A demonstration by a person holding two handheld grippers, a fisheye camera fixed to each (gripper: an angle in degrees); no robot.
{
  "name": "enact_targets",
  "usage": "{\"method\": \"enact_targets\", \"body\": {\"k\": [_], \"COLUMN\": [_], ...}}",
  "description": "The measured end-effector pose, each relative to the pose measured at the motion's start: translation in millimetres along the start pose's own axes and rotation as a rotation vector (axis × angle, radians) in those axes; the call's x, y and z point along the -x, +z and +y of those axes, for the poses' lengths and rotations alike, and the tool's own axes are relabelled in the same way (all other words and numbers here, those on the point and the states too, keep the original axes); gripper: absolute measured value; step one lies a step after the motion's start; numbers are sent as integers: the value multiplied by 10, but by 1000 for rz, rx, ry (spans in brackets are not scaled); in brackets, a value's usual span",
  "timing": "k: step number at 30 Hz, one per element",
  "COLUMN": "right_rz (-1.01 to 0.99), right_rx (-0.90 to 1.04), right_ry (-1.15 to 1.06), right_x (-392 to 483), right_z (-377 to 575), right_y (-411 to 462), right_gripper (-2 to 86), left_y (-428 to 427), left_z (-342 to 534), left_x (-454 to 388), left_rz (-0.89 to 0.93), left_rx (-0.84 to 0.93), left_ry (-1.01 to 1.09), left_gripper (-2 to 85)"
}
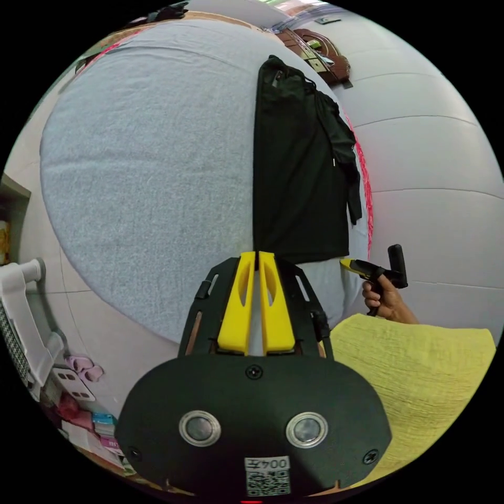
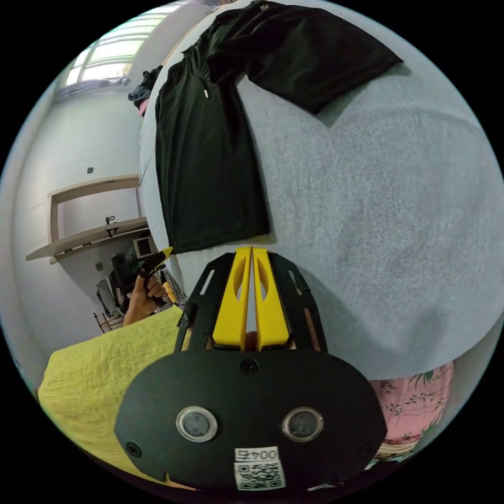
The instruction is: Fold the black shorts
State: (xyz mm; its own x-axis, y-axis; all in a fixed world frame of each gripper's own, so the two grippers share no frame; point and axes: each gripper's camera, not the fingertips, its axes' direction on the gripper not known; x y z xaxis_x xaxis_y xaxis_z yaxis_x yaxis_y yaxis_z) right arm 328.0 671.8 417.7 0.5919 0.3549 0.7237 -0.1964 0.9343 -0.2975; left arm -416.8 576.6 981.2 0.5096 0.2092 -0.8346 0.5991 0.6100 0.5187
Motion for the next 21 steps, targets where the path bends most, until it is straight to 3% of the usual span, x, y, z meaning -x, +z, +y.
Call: {"method": "enact_targets", "body": {"k": [7,12,17,21], "right_rz": [-2,142,327,276], "right_rx": [-93,-122,-58,-88], "right_ry": [40,-54,-208,-246], "right_x": [33,44,-102,-327], "right_z": [411,590,572,554], "right_y": [-403,-1099,-1642,-2021], "right_gripper": [44,57,65,73], "left_y": [222,280,900,1789], "left_z": [-38,-150,-456,-839], "left_x": [-76,-503,-1288,-1835], "left_rz": [-99,-132,100,230], "left_rx": [16,-59,-94,-72], "left_ry": [92,179,209,112], "left_gripper": [20,34,69,110]}}
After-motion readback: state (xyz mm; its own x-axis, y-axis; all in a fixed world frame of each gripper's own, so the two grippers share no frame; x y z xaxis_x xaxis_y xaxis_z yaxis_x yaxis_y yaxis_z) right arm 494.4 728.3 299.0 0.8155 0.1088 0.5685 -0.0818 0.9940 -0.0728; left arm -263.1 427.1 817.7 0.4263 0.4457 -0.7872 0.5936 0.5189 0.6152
